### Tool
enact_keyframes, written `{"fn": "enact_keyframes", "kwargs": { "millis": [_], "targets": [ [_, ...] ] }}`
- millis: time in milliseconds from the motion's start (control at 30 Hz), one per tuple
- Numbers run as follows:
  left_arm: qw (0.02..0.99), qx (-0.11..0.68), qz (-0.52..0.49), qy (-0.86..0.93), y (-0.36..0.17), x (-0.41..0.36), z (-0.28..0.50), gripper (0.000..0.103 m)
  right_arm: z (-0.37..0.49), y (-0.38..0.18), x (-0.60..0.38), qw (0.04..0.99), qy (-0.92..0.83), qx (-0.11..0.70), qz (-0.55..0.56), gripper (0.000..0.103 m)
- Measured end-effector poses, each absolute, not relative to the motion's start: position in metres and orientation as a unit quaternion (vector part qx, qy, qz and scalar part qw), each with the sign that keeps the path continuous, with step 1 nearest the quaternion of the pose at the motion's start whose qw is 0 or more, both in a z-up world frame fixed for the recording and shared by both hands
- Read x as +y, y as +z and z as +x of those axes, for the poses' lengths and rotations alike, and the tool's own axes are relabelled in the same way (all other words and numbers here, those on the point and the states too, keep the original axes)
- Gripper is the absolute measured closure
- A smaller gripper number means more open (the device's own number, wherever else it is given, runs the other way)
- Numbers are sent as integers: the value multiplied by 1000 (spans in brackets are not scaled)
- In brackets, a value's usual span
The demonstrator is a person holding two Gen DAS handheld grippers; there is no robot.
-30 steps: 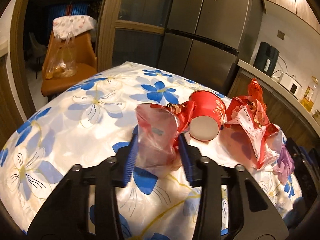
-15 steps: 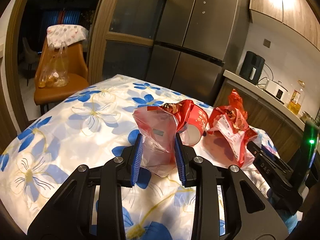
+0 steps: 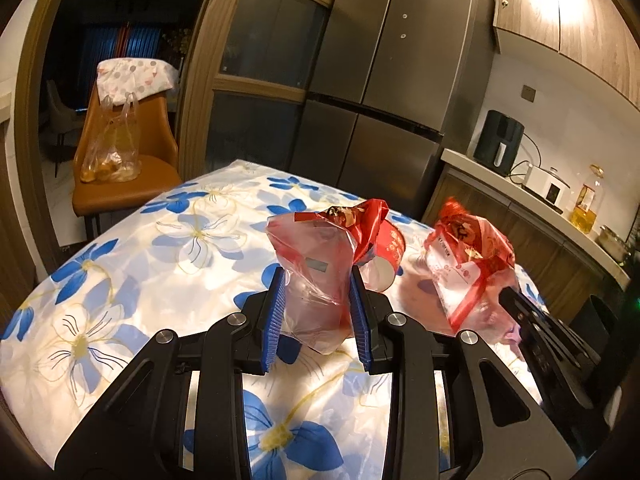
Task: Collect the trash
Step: 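Grasp the pink plastic bag with the left tool while the right tool grasps the red-white printed bag, then carry the pink bag and printed bag with both tools over the bin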
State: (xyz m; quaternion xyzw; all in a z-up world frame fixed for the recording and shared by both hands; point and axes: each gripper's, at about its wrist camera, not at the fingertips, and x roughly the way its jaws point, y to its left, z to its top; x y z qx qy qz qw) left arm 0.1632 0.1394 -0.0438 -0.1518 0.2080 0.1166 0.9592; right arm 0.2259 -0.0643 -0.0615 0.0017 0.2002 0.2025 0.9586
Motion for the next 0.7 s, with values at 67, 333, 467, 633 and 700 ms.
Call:
{"fn": "enact_keyframes", "kwargs": {
  "millis": [67,333,467,633,700],
  "targets": [
    [960,205,-150,114,-41,136,160,73,212,-55,-69,959,208,193,11,101],
    [966,195,-138,93,-30,110,147,73,176,-30,-108,968,189,161,38,101],
    [969,192,-131,81,-25,94,142,73,163,-20,-135,974,169,146,45,101],
    [972,190,-119,63,-21,72,138,73,150,-13,-163,980,142,130,53,101],
    [974,189,-114,52,-19,61,137,73,145,-11,-174,982,132,124,57,101]
  ]
}}
